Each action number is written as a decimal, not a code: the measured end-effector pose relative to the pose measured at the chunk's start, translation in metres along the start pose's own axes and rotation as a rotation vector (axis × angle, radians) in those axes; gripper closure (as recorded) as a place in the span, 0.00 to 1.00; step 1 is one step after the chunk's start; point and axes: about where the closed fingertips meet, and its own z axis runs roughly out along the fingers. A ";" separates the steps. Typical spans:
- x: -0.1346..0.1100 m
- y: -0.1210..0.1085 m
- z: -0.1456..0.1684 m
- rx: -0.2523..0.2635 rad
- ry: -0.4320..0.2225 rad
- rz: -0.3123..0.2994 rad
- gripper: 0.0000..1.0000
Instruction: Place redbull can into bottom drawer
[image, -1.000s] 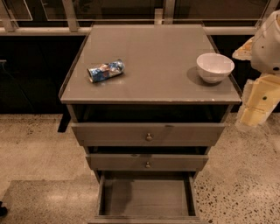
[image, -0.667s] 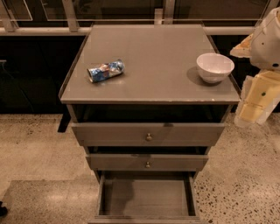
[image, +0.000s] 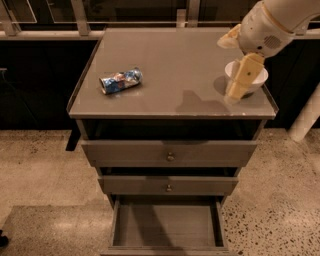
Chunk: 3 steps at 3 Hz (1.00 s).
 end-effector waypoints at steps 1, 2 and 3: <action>-0.035 -0.051 0.044 -0.026 -0.115 -0.058 0.00; -0.070 -0.082 0.076 -0.026 -0.178 -0.100 0.00; -0.073 -0.086 0.078 -0.021 -0.184 -0.103 0.00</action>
Offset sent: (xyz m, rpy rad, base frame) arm 0.1477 0.1283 -0.0170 0.2018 -0.0725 0.1970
